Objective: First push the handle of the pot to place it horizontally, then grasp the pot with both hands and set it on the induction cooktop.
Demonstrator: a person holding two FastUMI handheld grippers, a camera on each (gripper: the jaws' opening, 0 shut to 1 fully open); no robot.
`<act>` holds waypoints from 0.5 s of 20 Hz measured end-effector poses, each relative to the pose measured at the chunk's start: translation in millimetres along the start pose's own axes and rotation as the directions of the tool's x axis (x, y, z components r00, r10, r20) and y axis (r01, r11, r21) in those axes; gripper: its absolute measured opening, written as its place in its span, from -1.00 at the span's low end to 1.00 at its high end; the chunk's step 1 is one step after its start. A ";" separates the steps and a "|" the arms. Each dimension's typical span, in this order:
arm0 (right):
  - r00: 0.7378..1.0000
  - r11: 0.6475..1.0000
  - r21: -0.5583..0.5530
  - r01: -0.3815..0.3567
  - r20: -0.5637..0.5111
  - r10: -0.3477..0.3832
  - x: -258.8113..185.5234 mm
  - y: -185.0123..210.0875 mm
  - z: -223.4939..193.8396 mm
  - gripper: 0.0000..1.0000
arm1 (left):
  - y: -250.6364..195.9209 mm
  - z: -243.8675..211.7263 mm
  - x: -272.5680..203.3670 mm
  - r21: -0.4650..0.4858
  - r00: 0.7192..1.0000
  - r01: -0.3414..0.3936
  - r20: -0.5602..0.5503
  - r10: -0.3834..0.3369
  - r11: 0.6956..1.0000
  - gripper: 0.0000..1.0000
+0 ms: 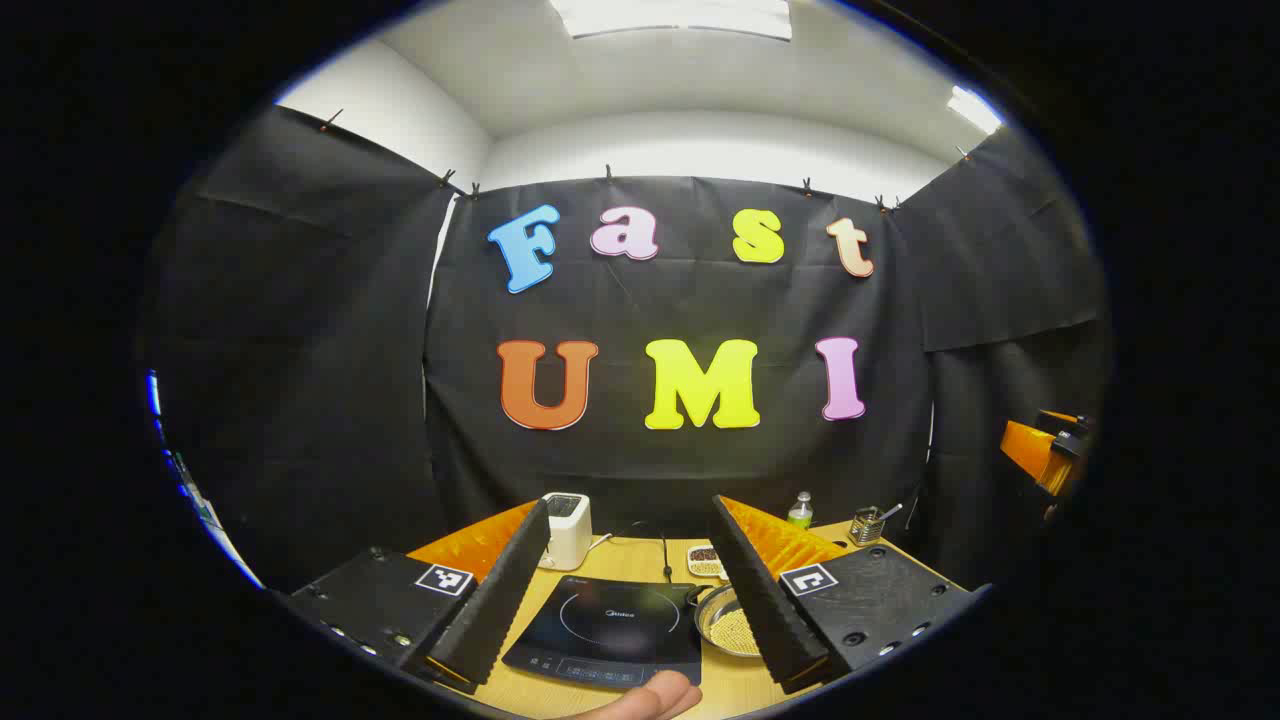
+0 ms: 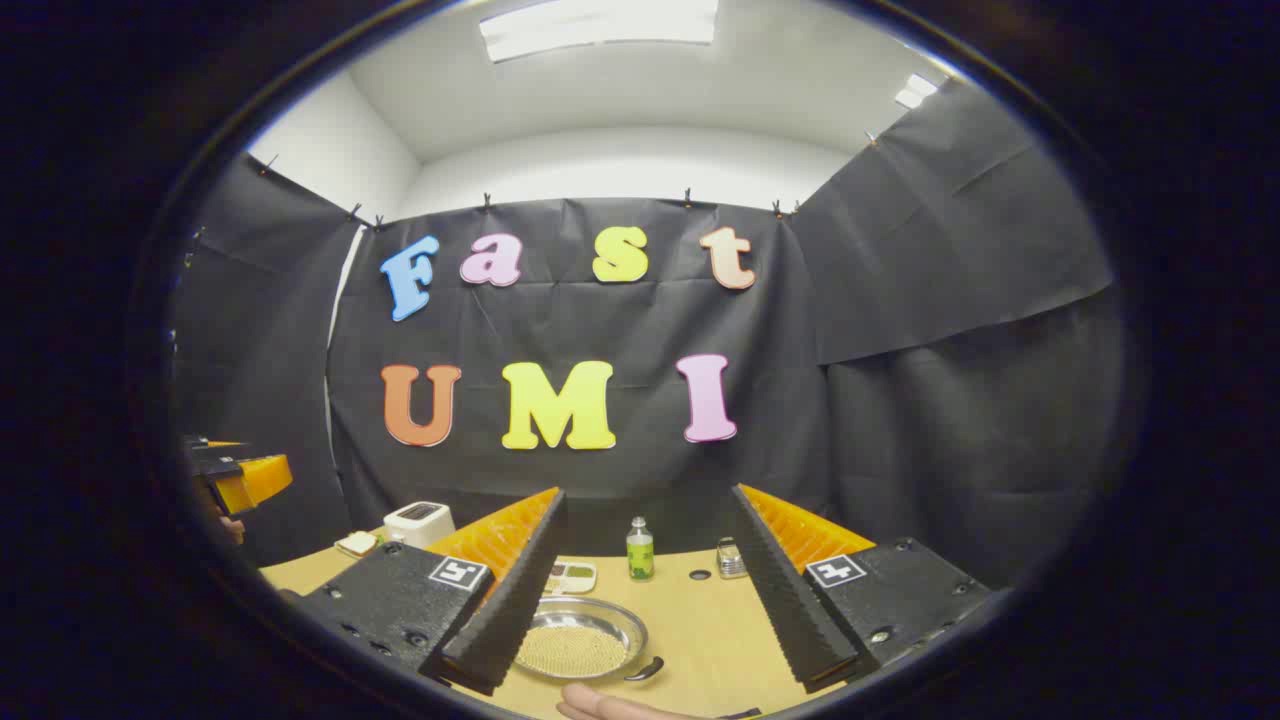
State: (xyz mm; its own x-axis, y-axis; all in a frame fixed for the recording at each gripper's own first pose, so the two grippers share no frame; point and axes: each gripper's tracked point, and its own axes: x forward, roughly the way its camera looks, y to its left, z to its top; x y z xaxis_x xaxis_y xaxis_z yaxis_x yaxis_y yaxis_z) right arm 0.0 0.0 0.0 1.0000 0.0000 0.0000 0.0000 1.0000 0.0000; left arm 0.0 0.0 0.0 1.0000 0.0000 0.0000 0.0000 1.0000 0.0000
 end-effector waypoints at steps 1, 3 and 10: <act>1.000 1.000 0.000 0.001 -0.003 -0.001 1.3 -1.2 -0.5 1.00 | -3.0 -2.0 0.6 0.004 1.000 0.006 0.000 -0.006 1.000 0.91; 1.000 1.000 -0.001 0.005 -0.005 -0.005 3.1 -5.0 -3.2 0.93 | -5.6 -2.2 0.9 0.018 1.000 0.013 0.003 -0.013 1.000 0.91; 1.000 1.000 0.000 0.000 -0.014 0.000 6.7 -7.4 -7.4 0.93 | -10.8 -0.8 -0.1 0.019 1.000 0.022 0.015 -0.022 1.000 0.91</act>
State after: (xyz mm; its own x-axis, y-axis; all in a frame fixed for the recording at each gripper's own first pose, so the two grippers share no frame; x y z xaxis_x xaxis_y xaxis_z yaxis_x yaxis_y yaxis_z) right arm 6.7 -7.4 -7.4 0.9999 -0.0004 -0.0141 0.0004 1.0000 -0.0001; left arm -0.1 -10.8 -0.8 0.9996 -0.0219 0.0154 0.0216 0.9996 0.0187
